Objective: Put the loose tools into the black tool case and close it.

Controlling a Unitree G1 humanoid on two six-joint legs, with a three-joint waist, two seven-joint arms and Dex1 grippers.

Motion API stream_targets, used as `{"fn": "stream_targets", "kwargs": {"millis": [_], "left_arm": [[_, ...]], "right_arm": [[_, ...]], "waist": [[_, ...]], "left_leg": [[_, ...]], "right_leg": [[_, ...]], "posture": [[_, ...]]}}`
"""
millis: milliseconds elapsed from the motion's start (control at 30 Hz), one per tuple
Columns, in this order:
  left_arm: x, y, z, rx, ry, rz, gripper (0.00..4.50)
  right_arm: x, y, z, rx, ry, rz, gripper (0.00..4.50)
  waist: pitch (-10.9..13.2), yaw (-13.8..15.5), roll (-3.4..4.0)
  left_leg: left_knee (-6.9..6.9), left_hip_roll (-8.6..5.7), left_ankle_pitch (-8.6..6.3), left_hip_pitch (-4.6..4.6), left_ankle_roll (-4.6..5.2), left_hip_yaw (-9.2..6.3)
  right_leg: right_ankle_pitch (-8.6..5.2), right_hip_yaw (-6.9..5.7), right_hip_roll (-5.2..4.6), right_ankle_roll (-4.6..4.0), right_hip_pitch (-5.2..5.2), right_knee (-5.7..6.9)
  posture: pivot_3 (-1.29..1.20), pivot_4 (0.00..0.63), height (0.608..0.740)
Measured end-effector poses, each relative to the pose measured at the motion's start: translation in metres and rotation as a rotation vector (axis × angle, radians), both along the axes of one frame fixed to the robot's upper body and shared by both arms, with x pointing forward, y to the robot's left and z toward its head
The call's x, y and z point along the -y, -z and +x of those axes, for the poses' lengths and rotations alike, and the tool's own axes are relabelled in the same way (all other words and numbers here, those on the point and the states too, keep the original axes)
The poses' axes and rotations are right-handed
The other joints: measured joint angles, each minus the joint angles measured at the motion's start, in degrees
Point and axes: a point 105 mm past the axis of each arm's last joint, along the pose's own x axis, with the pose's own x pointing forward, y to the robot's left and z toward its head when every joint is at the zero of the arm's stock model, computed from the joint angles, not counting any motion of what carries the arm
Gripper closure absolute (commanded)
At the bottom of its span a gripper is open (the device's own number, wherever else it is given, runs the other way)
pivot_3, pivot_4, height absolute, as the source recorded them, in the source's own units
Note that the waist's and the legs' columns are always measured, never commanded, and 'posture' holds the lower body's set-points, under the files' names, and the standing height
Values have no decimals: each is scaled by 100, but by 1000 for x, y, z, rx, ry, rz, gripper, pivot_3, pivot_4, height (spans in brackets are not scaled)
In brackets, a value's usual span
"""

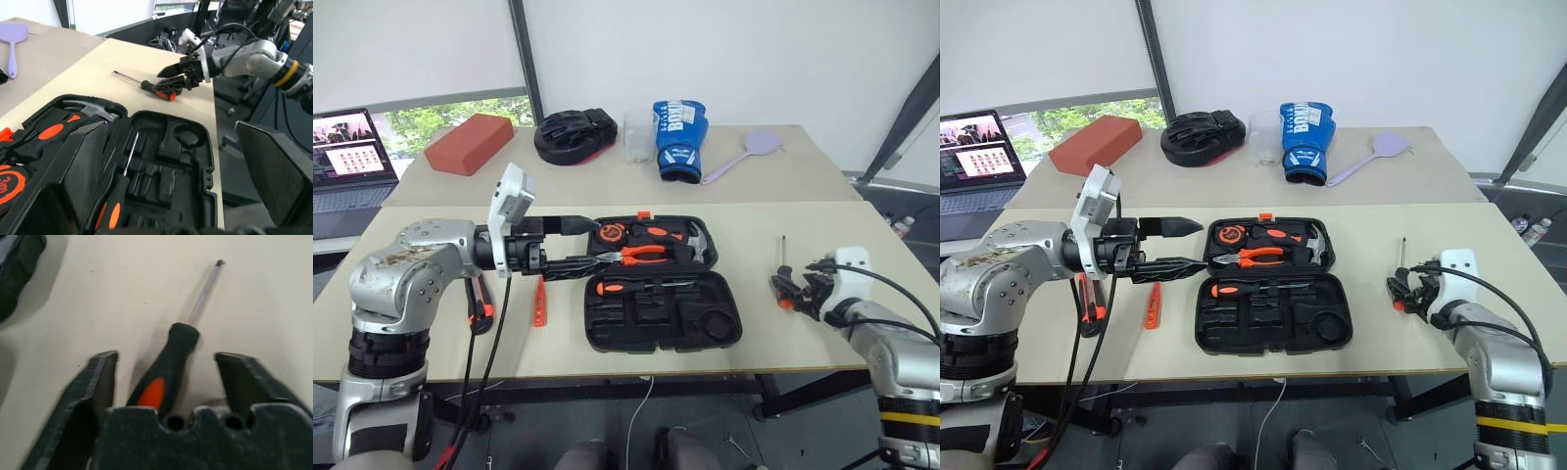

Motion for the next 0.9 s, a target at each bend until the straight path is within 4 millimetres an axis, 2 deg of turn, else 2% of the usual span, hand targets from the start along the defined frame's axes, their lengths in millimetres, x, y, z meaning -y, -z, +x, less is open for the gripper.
{"fn": "stream_targets", "kwargs": {"millis": [200,333,400,600,700,800,900], "left_arm": [[0,1,0,10,1,15,0],[1,5,0,2,7,38,0],[1,8,-2,6,22,58,0],[0,9,0,4,22,60,0],[0,9,0,5,22,60,0],[0,10,0,5,22,60,0],[0,10,0,4,22,60,0]], "right_arm": [[-3,-1,6,-17,-29,-29,1870],[-6,-3,11,-15,-33,-32,2906],[-8,-6,14,-18,-30,-35,3583],[-8,-6,15,-31,-19,-45,3583],[-4,-7,15,-36,14,-42,2814],[2,-11,13,-30,50,-43,1803],[5,-18,13,-21,72,-52,1803]], "waist": [[0,-6,0],[0,-12,0],[0,-22,0],[0,-3,0],[0,5,0],[0,2,0],[0,-2,0]], "left_leg": [[0,1,0,0,0,-2],[0,1,0,0,0,-2],[-1,1,0,0,-1,-1],[-1,1,0,-1,0,-5],[-1,1,0,-2,0,-4],[-2,1,0,-3,1,-4],[-3,1,0,-3,1,-4]], "right_leg": [[0,0,0,0,1,-1],[0,1,0,0,1,-1],[-1,1,0,-1,-1,0],[-1,0,-1,-1,1,-2],[-1,0,-1,-1,0,-2],[-1,1,-1,-1,-2,-2],[-1,1,-1,-1,-2,-2]], "posture": [[0,150,740],[0,150,740],[0,150,740],[0,150,740],[0,150,740],[0,150,740],[0,150,740]]}}
